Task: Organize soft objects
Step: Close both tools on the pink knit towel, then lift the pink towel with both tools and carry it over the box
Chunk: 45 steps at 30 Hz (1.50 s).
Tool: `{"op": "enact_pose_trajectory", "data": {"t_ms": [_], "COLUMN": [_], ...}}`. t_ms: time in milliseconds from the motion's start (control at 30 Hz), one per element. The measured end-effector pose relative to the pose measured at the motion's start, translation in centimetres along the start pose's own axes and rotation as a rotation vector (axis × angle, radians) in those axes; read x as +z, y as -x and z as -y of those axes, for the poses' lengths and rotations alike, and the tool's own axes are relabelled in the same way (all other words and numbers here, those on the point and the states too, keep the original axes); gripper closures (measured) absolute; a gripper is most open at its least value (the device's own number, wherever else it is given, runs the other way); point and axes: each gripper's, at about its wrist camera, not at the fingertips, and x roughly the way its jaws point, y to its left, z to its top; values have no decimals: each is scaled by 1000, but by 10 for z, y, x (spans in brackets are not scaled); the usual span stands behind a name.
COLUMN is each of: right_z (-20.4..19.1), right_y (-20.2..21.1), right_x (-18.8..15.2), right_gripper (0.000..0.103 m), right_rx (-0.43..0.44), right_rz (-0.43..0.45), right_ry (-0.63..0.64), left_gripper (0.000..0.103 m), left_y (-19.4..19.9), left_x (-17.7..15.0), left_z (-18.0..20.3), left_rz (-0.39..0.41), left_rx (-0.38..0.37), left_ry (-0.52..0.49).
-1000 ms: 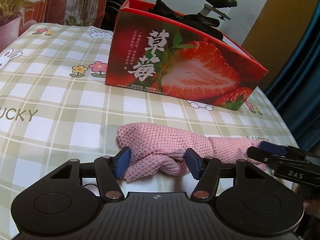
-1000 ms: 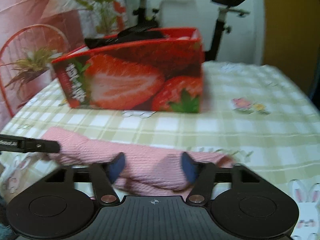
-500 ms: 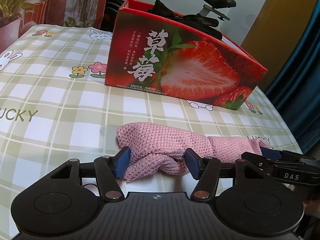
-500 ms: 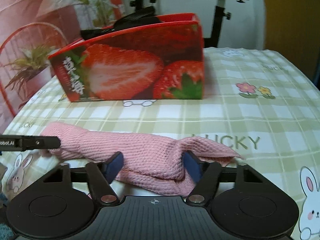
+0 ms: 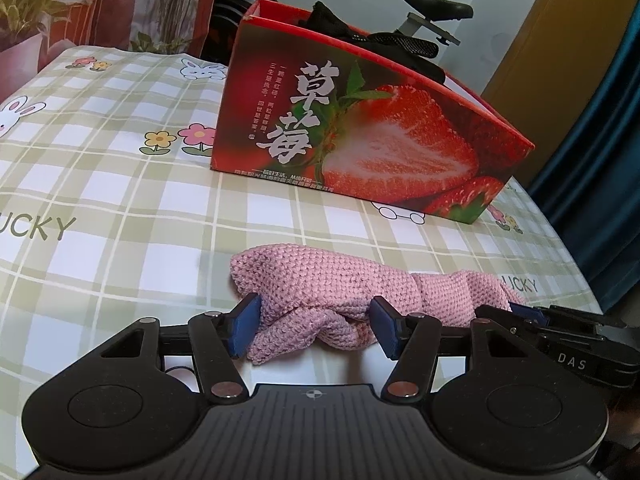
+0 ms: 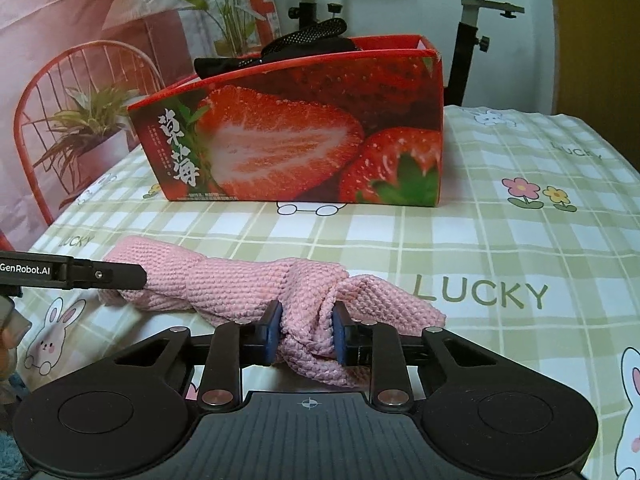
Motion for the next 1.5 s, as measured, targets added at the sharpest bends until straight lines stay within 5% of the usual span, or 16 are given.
{"op": "enact_pose_trajectory", "data": {"t_ms": [67, 167, 600, 1033, 1500], "right_z": [1, 0, 0, -3, -2], "right_y": [1, 4, 26, 48, 8], "right_x": [0, 1, 26, 109, 196], "right_gripper": [81, 83, 84, 84, 84], "right_rx": [5, 10, 20, 36, -25], "right_rz": [6, 17, 134, 288, 274], "right_ry": [-2, -5, 28, 108, 155], "left_gripper": [59, 68, 70, 70, 70], "left_y": [0, 0, 23, 56, 28], "left_x": [0, 0, 18, 83, 157], "left_z": [-2, -2, 12, 32, 37], "left_rz": [-6, -9, 86, 252, 255], "left_rx": [-21, -38, -73, -102, -84], "left_ry": [18, 25, -27, -76, -91]}}
